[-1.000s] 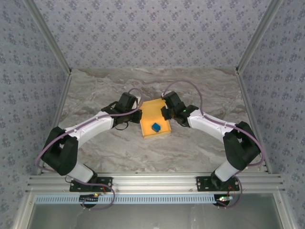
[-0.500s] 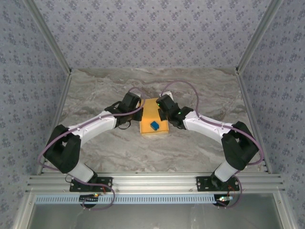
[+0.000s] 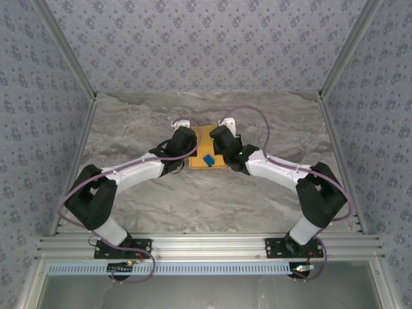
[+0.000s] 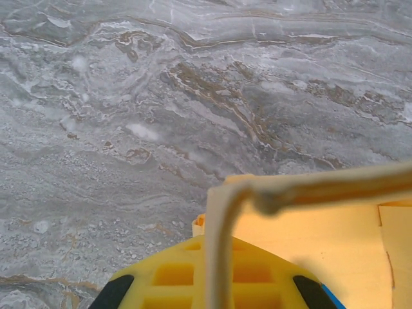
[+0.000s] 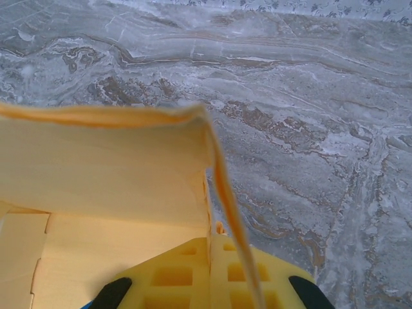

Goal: Fold the paper box

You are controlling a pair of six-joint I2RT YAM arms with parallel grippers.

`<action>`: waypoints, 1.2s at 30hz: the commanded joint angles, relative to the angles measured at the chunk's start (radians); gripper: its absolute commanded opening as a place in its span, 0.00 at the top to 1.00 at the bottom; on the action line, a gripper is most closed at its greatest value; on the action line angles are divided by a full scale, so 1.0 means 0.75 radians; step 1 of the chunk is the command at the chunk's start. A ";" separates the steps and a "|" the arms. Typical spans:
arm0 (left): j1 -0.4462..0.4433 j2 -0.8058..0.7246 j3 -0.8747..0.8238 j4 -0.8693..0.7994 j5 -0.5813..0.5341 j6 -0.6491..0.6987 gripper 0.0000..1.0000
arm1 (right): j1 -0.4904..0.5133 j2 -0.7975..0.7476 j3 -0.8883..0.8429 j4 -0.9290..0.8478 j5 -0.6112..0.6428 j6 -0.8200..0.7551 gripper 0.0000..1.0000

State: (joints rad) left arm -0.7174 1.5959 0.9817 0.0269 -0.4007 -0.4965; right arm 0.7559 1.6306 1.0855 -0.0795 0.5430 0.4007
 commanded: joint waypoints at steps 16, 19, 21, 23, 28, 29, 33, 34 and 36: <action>-0.102 0.052 -0.213 0.352 -0.286 -0.072 1.00 | -0.010 0.055 -0.150 0.190 0.048 0.146 0.92; -0.133 0.059 -0.261 0.410 -0.330 -0.075 1.00 | -0.008 0.051 -0.183 0.225 0.042 0.165 0.92; -0.152 0.065 -0.294 0.447 -0.358 -0.070 1.00 | 0.001 0.052 -0.204 0.230 0.051 0.175 0.92; -0.181 0.071 -0.327 0.481 -0.405 -0.059 1.00 | 0.010 0.045 -0.239 0.254 0.053 0.181 0.92; -0.253 0.091 -0.408 0.609 -0.515 0.001 1.00 | 0.036 0.023 -0.319 0.301 0.077 0.192 0.92; -0.266 0.095 -0.418 0.624 -0.536 0.013 1.00 | 0.038 0.019 -0.333 0.306 0.083 0.192 0.92; -0.294 0.105 -0.464 0.680 -0.579 0.047 1.00 | 0.051 0.002 -0.394 0.338 0.107 0.186 0.92; -0.301 0.110 -0.475 0.692 -0.588 0.054 1.00 | 0.052 -0.005 -0.409 0.344 0.109 0.182 0.92; -0.305 0.114 -0.487 0.694 -0.595 0.059 1.00 | 0.053 -0.012 -0.437 0.360 0.114 0.168 0.92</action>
State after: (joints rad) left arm -0.9436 1.6558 0.6468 0.5533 -0.7895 -0.4690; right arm 0.8005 1.6291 0.8036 0.2302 0.5705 0.5163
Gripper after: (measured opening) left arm 0.044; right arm 0.085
